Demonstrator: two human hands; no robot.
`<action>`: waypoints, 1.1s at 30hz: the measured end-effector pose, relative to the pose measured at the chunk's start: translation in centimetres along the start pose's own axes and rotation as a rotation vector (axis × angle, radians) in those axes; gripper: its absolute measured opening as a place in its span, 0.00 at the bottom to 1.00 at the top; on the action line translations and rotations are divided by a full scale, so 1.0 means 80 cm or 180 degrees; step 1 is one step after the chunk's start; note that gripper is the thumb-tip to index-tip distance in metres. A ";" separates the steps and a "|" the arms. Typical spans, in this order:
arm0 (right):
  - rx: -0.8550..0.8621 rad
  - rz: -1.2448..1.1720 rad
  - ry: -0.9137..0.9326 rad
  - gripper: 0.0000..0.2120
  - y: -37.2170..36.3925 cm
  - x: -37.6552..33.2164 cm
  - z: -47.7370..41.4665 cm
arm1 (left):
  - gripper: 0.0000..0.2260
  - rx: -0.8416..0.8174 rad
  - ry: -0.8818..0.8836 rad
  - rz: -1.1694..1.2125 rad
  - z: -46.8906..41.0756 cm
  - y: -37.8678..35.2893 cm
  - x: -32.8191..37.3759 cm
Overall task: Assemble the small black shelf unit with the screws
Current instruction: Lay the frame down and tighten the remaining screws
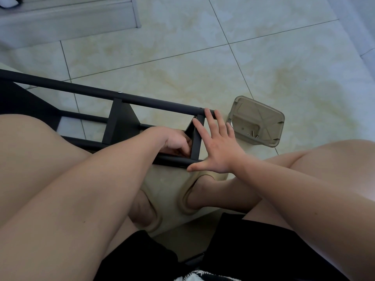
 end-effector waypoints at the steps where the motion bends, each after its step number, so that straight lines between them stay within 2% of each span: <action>1: 0.0002 -0.0010 0.0001 0.64 0.000 0.000 0.000 | 0.17 -0.0004 0.0002 0.0010 0.001 0.000 0.000; 16: -0.0112 0.0098 -0.0047 0.64 0.001 0.002 0.001 | 0.16 -0.0028 0.0282 -0.0178 0.005 0.003 -0.013; 26: -0.0105 0.0092 -0.0033 0.64 -0.004 0.001 0.000 | 0.10 0.0063 0.0038 -0.0242 0.003 0.003 -0.001; 33: -0.0067 0.0067 -0.0008 0.65 -0.006 0.001 -0.002 | 0.14 0.0063 -0.0055 -0.0231 0.001 0.003 0.001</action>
Point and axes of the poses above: each hand's wrist, its own z-axis away from the middle knuckle, its own y-axis out of the back of the hand, x = y × z, the point moved 10 cm from there along -z, towards the middle knuckle, and after that the axes turned 6 degrees about -y, right-handed, at the moved point
